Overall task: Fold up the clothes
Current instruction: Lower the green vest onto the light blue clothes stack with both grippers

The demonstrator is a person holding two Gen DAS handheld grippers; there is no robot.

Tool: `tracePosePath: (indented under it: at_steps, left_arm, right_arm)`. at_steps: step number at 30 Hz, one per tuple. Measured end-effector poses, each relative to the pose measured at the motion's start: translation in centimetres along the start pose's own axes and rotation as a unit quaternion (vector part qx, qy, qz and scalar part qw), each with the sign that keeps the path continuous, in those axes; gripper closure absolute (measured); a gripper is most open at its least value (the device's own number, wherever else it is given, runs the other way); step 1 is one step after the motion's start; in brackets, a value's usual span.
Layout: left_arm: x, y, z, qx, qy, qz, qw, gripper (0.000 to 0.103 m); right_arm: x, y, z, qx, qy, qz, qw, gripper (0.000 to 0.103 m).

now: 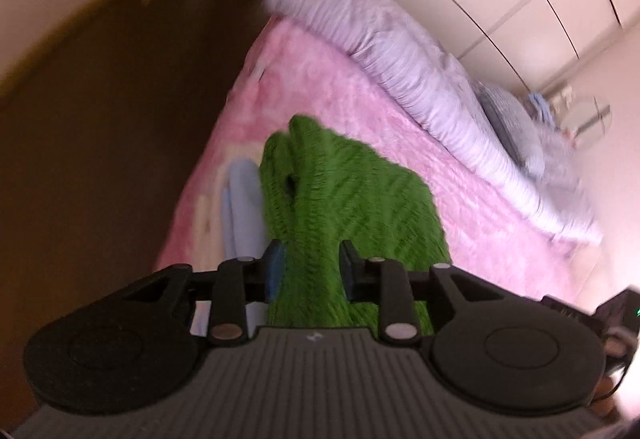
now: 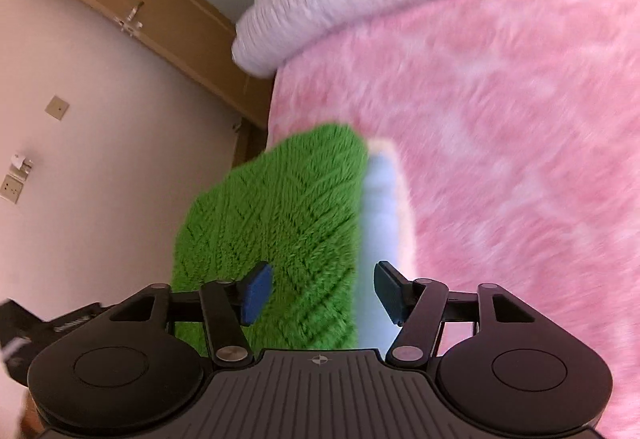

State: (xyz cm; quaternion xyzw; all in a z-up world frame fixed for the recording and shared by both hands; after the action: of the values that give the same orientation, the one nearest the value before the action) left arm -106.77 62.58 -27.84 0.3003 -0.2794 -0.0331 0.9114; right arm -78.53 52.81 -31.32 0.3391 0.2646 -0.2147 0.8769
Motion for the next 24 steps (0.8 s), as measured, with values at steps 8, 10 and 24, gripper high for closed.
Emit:
tracePosePath:
  at_steps: [8,10,24]
  left_arm:
    - [3.7,-3.8,0.1,-0.019,0.0,-0.12,0.9927,0.086]
    - [2.8,-4.9,-0.9,-0.032,0.016,-0.125,0.9915,0.089]
    - [-0.9,-6.2,-2.5,-0.05,0.037,-0.102,0.9928,0.092]
  right_arm:
    - [-5.1,-4.9,2.4,-0.013,-0.016,0.153,0.988,0.068]
    - [-5.4,-5.8,1.3,-0.018,-0.018,0.17,0.985,0.069]
    - [-6.5,-9.5,-3.2,-0.07,-0.044,0.304,0.949,0.069]
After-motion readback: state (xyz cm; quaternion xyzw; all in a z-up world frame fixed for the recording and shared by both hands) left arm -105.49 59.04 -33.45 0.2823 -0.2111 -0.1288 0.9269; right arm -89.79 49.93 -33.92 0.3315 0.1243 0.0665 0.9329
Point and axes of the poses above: each gripper's, at about its wrist camera, not at the fingertips, and z roughly against the way its jaws point, x to its right, y to its top, the point moved 8 cm from there along -z, roughly the way its jaws point, and after that the axes turned 5 degrees about x, right-handed, at the moved point
